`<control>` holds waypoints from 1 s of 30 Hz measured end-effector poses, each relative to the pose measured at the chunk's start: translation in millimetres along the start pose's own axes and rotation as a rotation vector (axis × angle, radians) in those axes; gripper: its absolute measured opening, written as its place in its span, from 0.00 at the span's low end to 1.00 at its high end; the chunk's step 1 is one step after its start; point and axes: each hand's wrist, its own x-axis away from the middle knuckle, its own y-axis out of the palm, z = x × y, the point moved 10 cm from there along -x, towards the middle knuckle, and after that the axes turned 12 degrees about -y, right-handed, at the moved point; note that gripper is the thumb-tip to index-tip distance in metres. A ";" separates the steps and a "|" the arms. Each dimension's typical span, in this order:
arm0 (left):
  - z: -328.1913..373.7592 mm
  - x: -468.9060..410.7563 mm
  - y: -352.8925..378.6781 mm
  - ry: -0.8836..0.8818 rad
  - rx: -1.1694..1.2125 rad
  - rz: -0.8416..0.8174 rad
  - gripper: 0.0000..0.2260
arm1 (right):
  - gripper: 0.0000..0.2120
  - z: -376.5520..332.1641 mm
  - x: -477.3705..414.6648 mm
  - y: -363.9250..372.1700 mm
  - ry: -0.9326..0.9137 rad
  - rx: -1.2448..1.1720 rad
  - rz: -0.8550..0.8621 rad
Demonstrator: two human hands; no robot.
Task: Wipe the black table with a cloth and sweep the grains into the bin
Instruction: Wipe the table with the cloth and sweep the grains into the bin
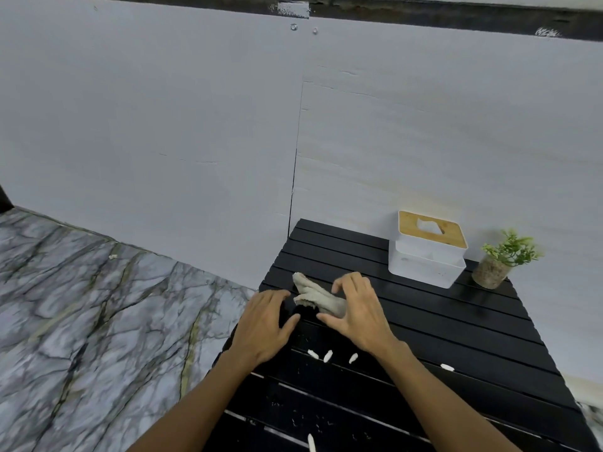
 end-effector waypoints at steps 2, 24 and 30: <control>6.7 -10.9 3.6 0.014 -0.006 0.016 0.20 | 0.20 -0.8 5.6 -3.1 -0.022 0.122 -0.001; 33.9 -107.0 19.6 -0.164 0.375 -0.193 0.07 | 0.09 85.6 24.2 20.1 0.868 -1.023 -0.063; 39.6 -154.0 66.3 -0.257 0.348 -0.240 0.07 | 0.06 112.9 9.0 -14.3 0.631 -0.308 0.144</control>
